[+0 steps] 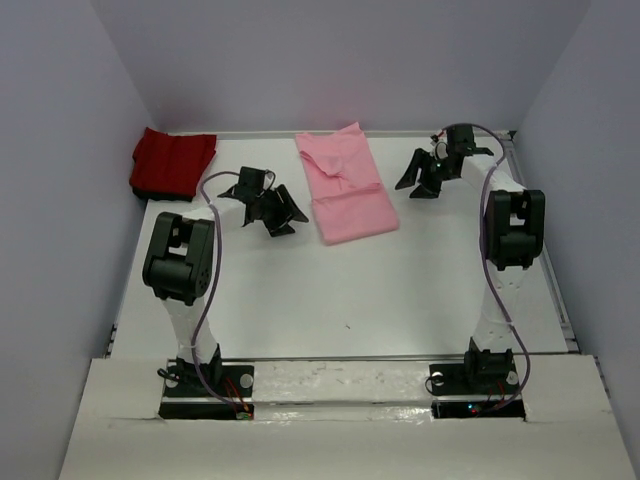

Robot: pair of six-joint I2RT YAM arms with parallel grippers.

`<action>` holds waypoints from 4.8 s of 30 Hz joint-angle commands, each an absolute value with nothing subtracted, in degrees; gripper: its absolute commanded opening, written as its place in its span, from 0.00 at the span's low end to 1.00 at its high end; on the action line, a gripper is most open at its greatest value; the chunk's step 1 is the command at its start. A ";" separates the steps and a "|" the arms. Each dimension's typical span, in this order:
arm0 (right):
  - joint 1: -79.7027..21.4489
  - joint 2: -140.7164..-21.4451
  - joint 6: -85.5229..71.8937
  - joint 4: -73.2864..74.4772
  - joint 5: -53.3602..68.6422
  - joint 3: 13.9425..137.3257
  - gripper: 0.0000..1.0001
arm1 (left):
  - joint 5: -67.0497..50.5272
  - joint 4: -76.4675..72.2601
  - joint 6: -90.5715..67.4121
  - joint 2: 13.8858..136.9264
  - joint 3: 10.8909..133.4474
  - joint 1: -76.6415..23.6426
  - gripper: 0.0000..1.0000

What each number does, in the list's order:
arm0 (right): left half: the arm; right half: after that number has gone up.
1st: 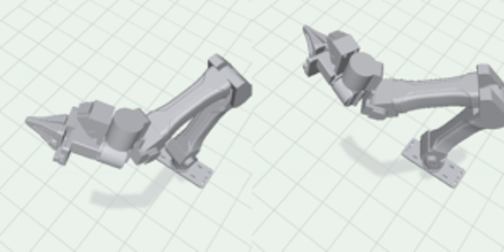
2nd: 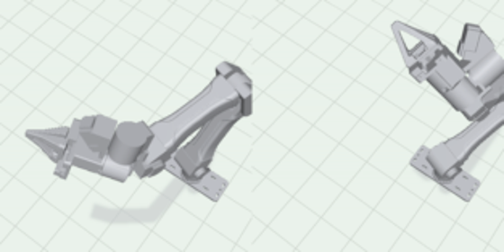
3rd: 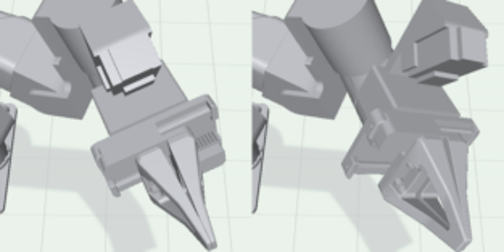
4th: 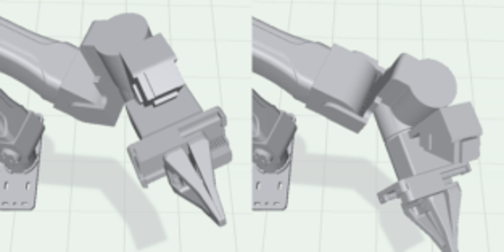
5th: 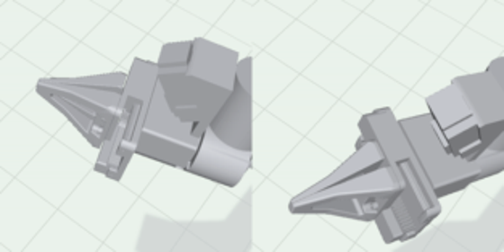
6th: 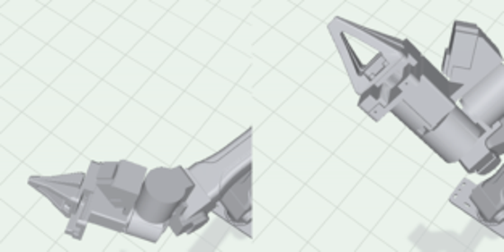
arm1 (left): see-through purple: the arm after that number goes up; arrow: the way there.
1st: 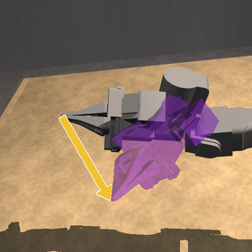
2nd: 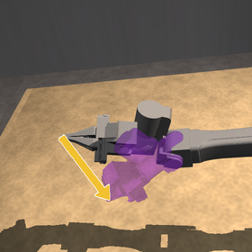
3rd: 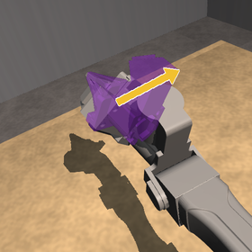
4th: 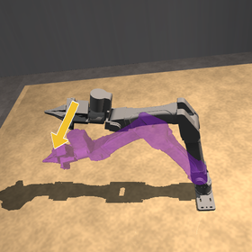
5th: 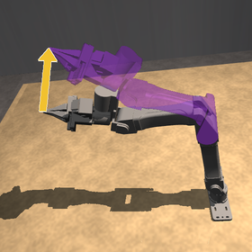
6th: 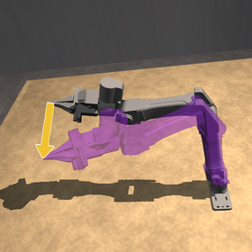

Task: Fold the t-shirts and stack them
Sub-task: Fold the folded rectangular tshirt in 1/3 of the way

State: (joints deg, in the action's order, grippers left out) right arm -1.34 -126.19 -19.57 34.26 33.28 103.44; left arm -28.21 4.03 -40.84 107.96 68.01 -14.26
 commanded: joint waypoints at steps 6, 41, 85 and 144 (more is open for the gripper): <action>-1.05 -126.30 -20.03 28.13 38.14 97.57 0.66 | -30.59 -16.07 -48.95 103.09 57.40 -15.12 0.63; -1.66 -126.56 -21.71 21.80 40.78 89.91 0.63 | -28.21 -20.22 -49.83 113.91 64.69 -19.51 0.63; -5.63 -127.35 -16.61 30.41 28.83 91.76 0.02 | -21.53 4.39 -42.28 124.19 79.71 -23.12 0.22; -15.82 -102.04 -16.61 48.69 24.79 68.19 0.56 | -21.09 22.50 -29.00 102.22 62.84 -26.46 0.73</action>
